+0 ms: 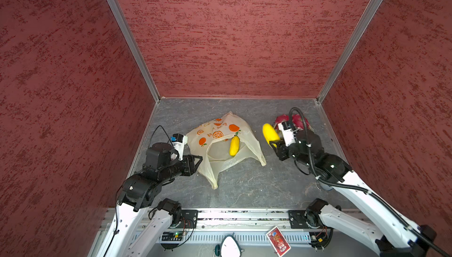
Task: Take fruits out of the plastic bag
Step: Place the fake fruit on the plate.
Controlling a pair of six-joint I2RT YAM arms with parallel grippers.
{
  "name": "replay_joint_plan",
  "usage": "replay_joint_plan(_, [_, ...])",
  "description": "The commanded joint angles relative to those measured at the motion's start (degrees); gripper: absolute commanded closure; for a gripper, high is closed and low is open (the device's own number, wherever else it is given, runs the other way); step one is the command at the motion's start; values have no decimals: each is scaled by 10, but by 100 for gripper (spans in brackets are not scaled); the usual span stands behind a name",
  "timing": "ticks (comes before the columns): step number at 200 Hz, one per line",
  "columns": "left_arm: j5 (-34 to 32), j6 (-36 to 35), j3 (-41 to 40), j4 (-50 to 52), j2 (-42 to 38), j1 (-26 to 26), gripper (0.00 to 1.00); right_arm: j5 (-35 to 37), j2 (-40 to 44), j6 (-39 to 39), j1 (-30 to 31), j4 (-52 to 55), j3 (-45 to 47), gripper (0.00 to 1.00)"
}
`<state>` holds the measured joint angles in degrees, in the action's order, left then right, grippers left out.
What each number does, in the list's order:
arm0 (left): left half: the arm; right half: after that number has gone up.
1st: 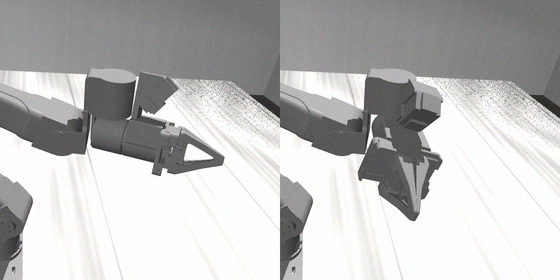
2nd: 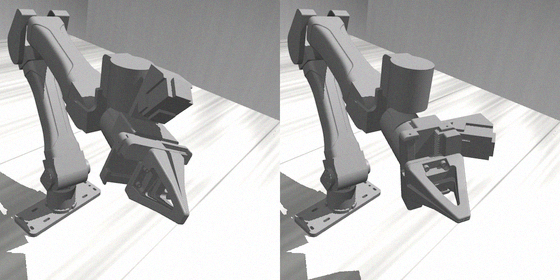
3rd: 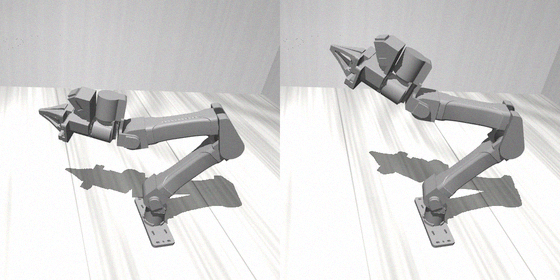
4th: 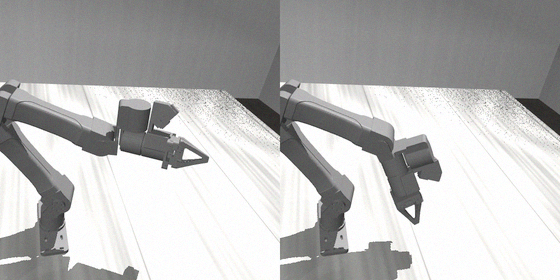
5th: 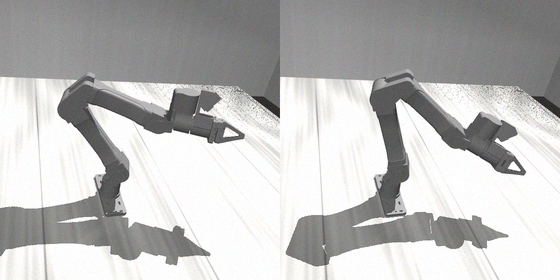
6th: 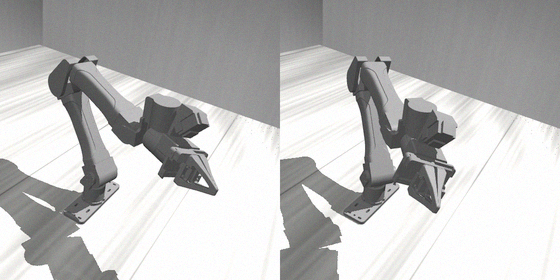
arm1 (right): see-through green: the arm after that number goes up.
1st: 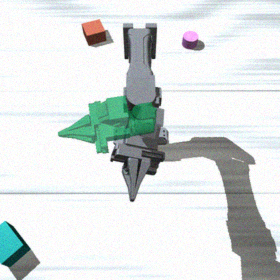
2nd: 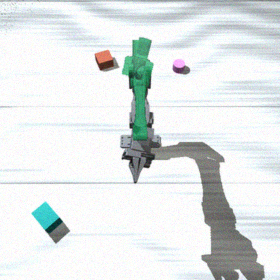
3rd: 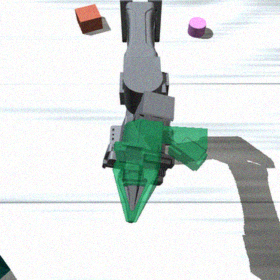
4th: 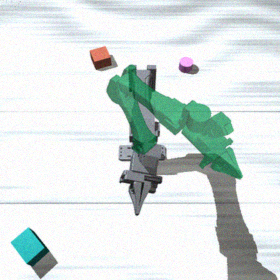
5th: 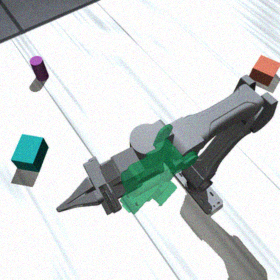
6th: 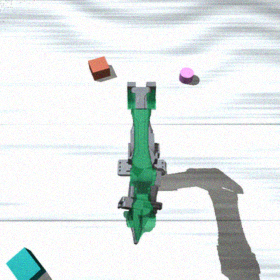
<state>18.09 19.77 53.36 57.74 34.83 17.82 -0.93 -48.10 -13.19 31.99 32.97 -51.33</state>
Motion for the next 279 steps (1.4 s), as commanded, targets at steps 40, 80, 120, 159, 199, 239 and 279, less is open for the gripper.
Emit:
replay_joint_plan(40, [0, -3, -18, -21, -16, -7, 58, -115, 27, -246, -205, 65, 52, 62])
replay_joint_plan(80, [20, -8, -20, -22, -10, -30, 60, -149, 3, -330, -324, 28, 116, 60])
replay_joint_plan(120, [38, -13, -23, -25, -26, -61, 61, -150, -87, -328, -359, -71, 158, 58])
replay_joint_plan(159, [47, -16, -23, -25, -26, -70, 61, -146, -182, -304, -376, -155, 154, 58])
replay_joint_plan(199, [49, -16, -23, -25, -27, -73, 62, -138, -238, -274, -403, -174, 142, 57])
replay_joint_plan(239, [54, -18, -24, -25, -26, -79, 62, -143, -279, -229, -427, -179, 118, 56])
replay_joint_plan(279, [55, -18, -24, -26, -21, -81, 62, -211, -342, -204, -427, -196, 89, 59])
